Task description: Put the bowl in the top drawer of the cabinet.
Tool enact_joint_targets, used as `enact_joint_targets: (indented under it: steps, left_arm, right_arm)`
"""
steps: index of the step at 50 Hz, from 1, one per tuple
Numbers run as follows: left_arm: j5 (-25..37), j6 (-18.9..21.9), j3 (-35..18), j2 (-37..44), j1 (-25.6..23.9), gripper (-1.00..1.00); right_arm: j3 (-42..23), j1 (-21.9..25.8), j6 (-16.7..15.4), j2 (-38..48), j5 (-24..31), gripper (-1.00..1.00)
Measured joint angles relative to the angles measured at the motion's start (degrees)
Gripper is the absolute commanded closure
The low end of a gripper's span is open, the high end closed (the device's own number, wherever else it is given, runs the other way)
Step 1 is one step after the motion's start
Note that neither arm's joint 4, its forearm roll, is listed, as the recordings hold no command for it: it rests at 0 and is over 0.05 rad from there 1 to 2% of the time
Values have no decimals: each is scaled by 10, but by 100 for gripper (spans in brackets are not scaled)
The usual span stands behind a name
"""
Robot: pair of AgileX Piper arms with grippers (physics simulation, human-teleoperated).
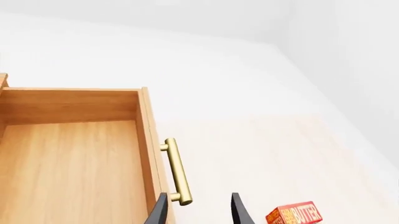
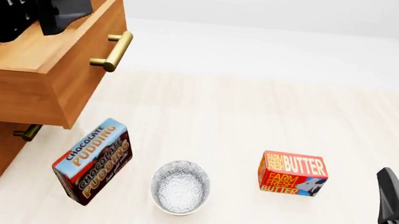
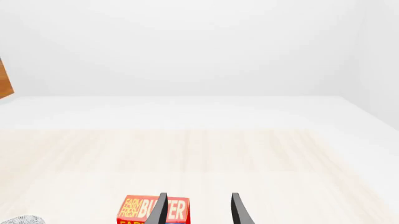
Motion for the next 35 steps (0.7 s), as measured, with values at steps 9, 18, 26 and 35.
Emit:
enact_joint_targets:
  steps: [9, 18, 26, 35]
  left_arm:
    - [16, 14, -8, -22, -8, -100]
    - [24, 23, -6, -34, -26, -100]
    - [26, 30, -1, -40, -52, -100]
    - [22, 37, 11, -40, -90, -100]
  right_arm:
    - [0, 0, 0, 0, 0, -100]
    - [0, 0, 0, 0, 0, -100]
    - [0, 0, 0, 0, 0, -100]
    - [0, 0, 0, 0, 0, -100]
